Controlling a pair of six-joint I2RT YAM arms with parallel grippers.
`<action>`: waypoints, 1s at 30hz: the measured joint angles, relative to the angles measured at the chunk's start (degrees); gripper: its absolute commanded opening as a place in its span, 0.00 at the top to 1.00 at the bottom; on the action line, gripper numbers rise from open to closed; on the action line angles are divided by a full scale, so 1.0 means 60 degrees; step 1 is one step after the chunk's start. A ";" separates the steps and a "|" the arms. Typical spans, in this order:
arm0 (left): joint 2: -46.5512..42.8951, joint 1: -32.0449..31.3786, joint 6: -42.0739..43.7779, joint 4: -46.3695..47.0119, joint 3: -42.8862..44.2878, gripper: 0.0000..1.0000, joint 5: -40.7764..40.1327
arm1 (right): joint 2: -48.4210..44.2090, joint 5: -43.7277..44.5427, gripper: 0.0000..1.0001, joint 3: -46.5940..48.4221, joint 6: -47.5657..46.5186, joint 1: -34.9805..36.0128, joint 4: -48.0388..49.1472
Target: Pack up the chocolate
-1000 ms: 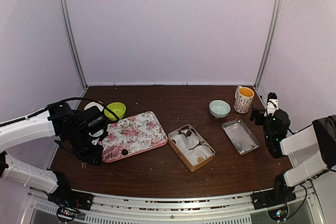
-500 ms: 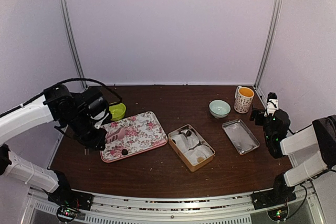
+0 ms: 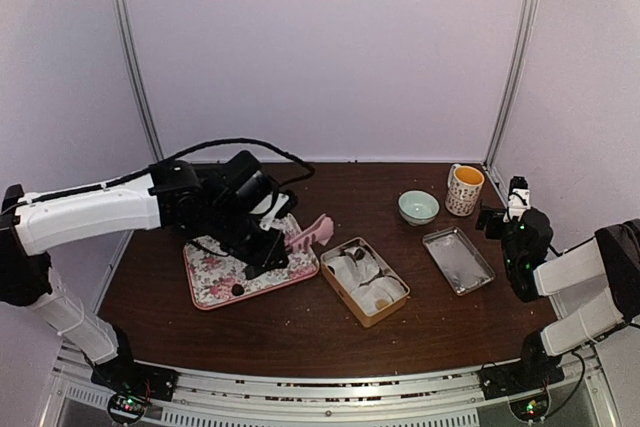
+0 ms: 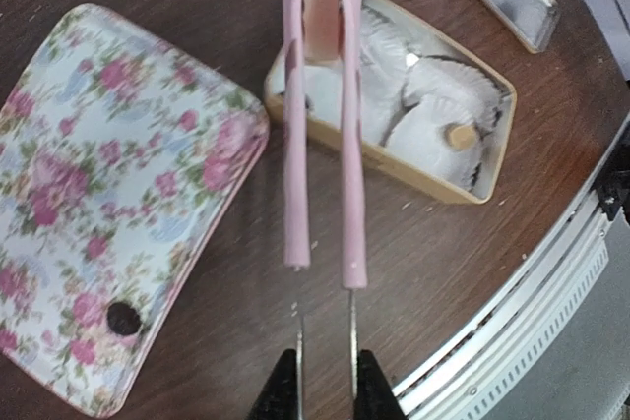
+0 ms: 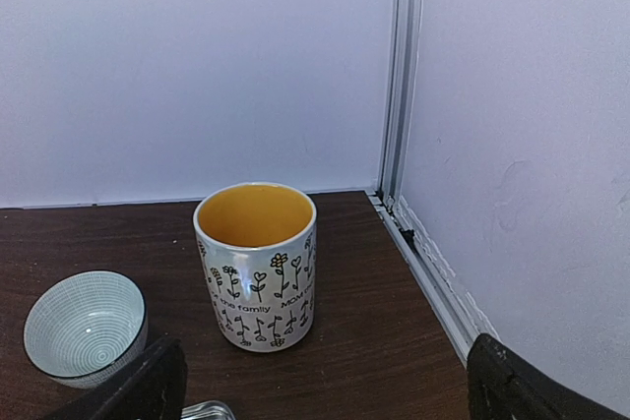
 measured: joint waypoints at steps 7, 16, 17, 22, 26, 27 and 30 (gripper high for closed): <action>0.1967 -0.1457 -0.0248 0.2634 0.0922 0.86 0.0244 | 0.0000 -0.0004 0.00 0.0000 0.0000 0.0000 0.0000; 0.3115 -0.1701 -0.1016 0.3752 0.0976 0.86 0.0364 | 0.0000 -0.0011 0.00 0.0000 0.0004 0.0000 0.0000; 0.3078 -0.1727 -0.1129 0.3887 0.0889 0.86 0.0248 | 0.0000 -0.0011 0.00 0.0000 0.0004 0.0000 0.0000; 0.2852 -0.1942 -0.1891 0.4623 0.0066 0.85 -0.0029 | 0.0000 -0.0011 0.00 0.0000 0.0000 0.0000 0.0000; 0.2867 -0.2120 -0.2419 0.4816 -0.0219 0.85 0.0040 | 0.0000 -0.0011 0.00 0.0000 0.0004 0.0000 0.0000; 0.2867 -0.2171 -0.2499 0.4838 -0.0219 0.85 0.0047 | 0.0000 -0.0011 0.00 0.0000 0.0004 0.0000 0.0000; 0.2867 -0.2313 -0.2707 0.4889 -0.0219 0.85 0.0055 | 0.0000 -0.0011 0.00 0.0000 0.0004 0.0000 0.0000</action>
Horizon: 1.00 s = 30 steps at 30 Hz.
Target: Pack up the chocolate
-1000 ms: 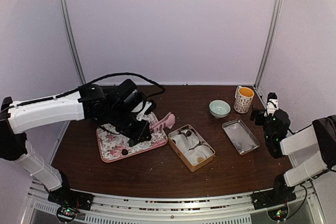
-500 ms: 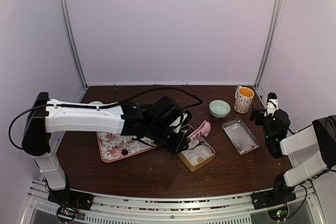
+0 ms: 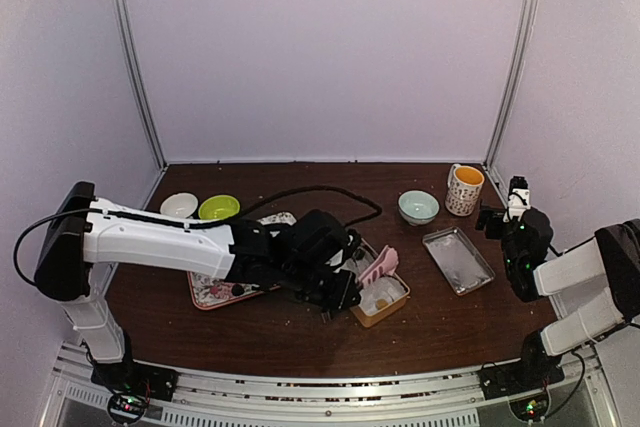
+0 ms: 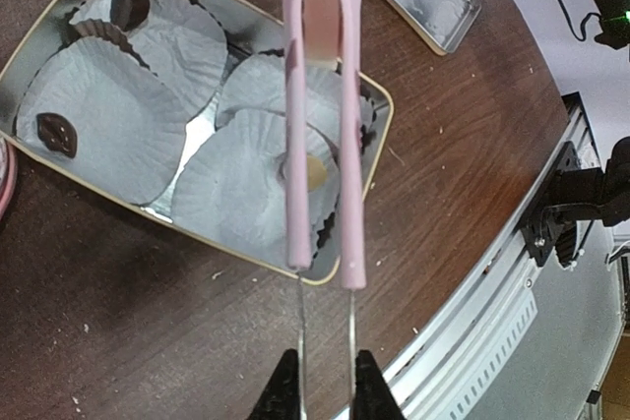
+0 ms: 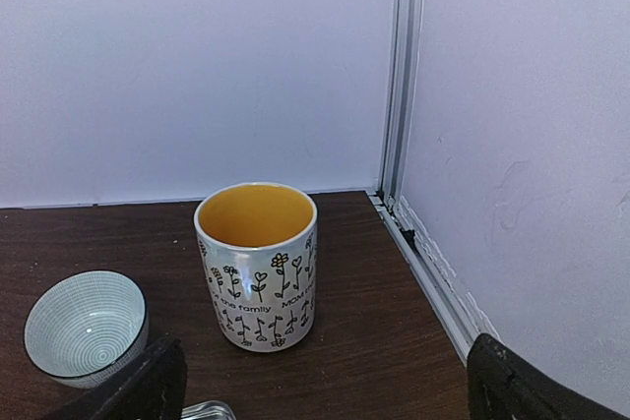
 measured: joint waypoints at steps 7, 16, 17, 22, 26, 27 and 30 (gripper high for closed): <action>-0.0106 -0.0142 -0.0488 0.0025 -0.0244 0.85 0.0000 | -0.0004 0.0000 0.00 0.0000 0.0000 0.0000 0.0000; -0.0229 -0.0164 -0.1443 0.0073 -0.0721 0.85 0.0051 | 0.0000 0.0000 0.00 0.0000 -0.0004 0.0000 0.0000; -0.0229 -0.0164 -0.1610 0.0069 -0.0721 0.85 0.0066 | 0.0000 0.0000 0.00 0.0000 -0.0004 0.0000 0.0000; -0.0244 -0.0164 -0.2342 0.0058 -0.0721 0.85 0.0087 | 0.0000 0.0000 0.00 0.0000 -0.0004 0.0000 0.0000; -0.0273 -0.0182 -0.2783 -0.0029 -0.0732 0.85 0.0098 | 0.0000 0.0000 0.00 0.0000 -0.0004 0.0000 0.0000; -0.0273 -0.0200 -0.2878 -0.0066 -0.0732 0.85 0.0095 | 0.0000 0.0000 0.00 0.0000 -0.0004 0.0000 0.0000; -0.0273 -0.0255 -0.3071 -0.0160 -0.0729 0.85 0.0087 | 0.0000 0.0000 0.00 0.0000 -0.0004 0.0000 0.0000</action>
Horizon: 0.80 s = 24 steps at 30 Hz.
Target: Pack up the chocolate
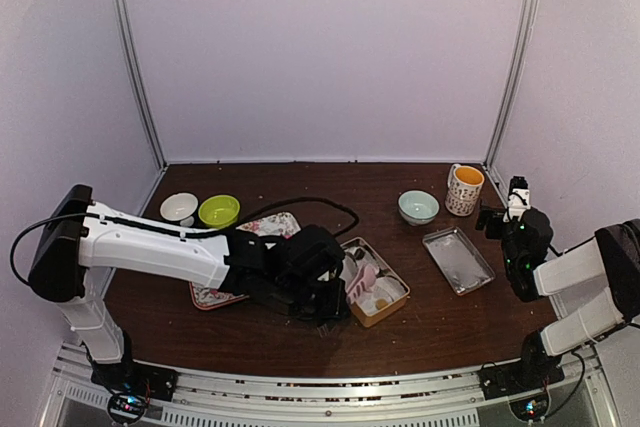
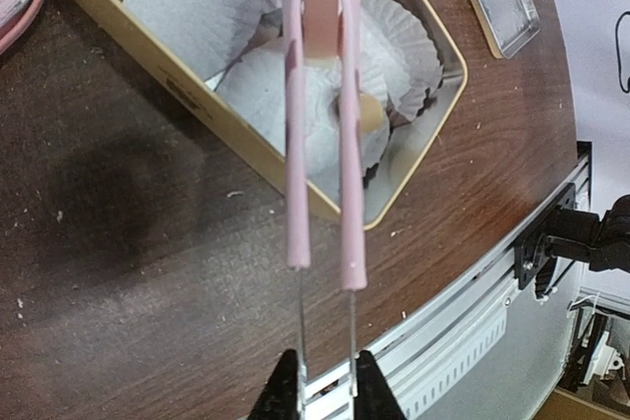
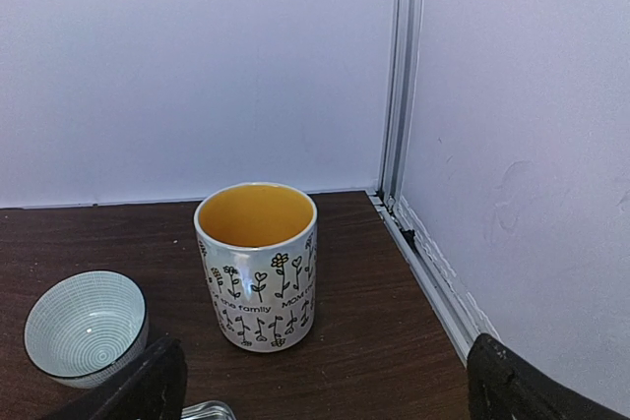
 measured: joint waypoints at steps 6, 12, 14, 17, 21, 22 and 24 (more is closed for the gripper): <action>0.0000 -0.0087 -0.0219 -0.0066 0.0255 0.85 -0.0066 | 0.0000 0.0000 0.00 0.0000 0.0000 0.0000 0.0000; 0.0004 -0.0095 -0.0601 -0.0251 0.0688 0.84 -0.0244 | 0.0000 0.0000 0.00 0.0000 0.0000 0.0000 0.0000; 0.0007 -0.0095 -0.0780 -0.0328 0.0688 0.84 -0.0266 | 0.0000 0.0000 0.00 0.0000 0.0000 0.0000 0.0000; 0.0025 -0.0095 -0.0991 -0.0532 0.0772 0.84 -0.0273 | 0.0000 0.0000 0.00 0.0000 0.0000 0.0000 0.0000; 0.0149 -0.0095 -0.1341 -0.0488 0.1024 0.84 -0.0229 | 0.0000 0.0000 0.00 0.0000 0.0000 0.0000 0.0000; 0.0168 -0.0095 -0.1402 -0.0455 0.1064 0.84 -0.0197 | 0.0000 0.0000 0.00 0.0000 0.0000 0.0000 0.0000; 0.0219 -0.0098 -0.1570 -0.0412 0.1162 0.84 -0.0138 | 0.0000 0.0000 0.00 0.0000 0.0000 0.0000 0.0000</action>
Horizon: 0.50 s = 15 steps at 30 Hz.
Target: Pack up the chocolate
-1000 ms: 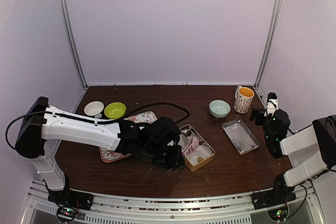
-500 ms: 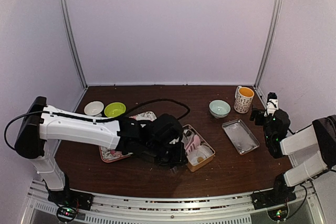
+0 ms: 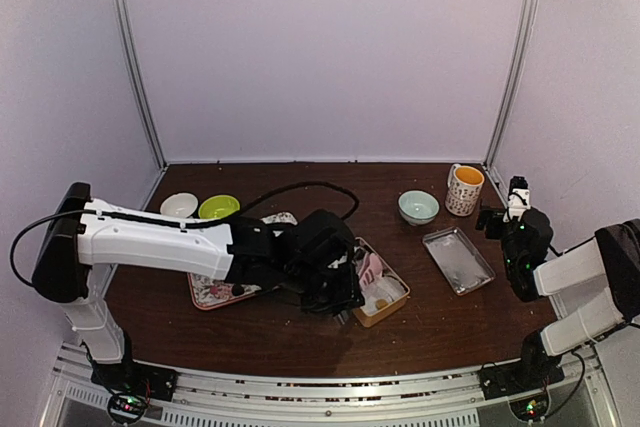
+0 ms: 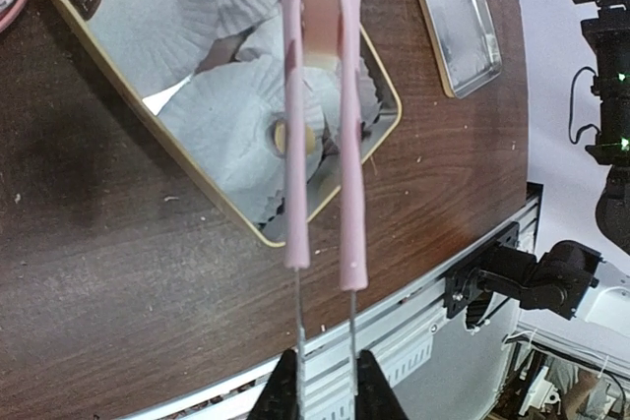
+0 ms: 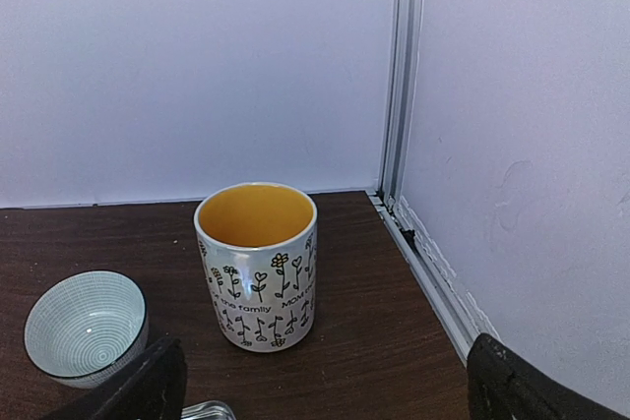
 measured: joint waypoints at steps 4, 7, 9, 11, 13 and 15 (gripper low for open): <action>0.0160 -0.0051 -0.0270 0.0131 0.0171 0.84 0.0047 | 0.0000 0.0000 0.00 0.0000 0.0000 0.0000 0.0000; 0.0208 -0.0157 -0.0506 0.0211 0.0178 0.84 0.0015 | 0.0000 0.0000 0.00 0.0000 0.0000 0.0000 0.0000; 0.0229 -0.0229 -0.0641 0.0226 0.0178 0.84 -0.0018 | 0.0000 0.0000 0.00 0.0000 0.0000 0.0000 0.0000; 0.0255 -0.0306 -0.0831 0.0255 0.0178 0.84 -0.0047 | 0.0000 0.0000 0.00 0.0000 0.0000 0.0000 0.0000; 0.0291 -0.0335 -0.0976 0.0317 0.0178 0.84 -0.0058 | 0.0000 0.0000 0.00 0.0000 0.0000 0.0000 0.0000; 0.0353 -0.0372 -0.1115 0.0444 0.0182 0.84 -0.0073 | 0.0000 0.0000 0.00 0.0000 0.0004 0.0000 0.0000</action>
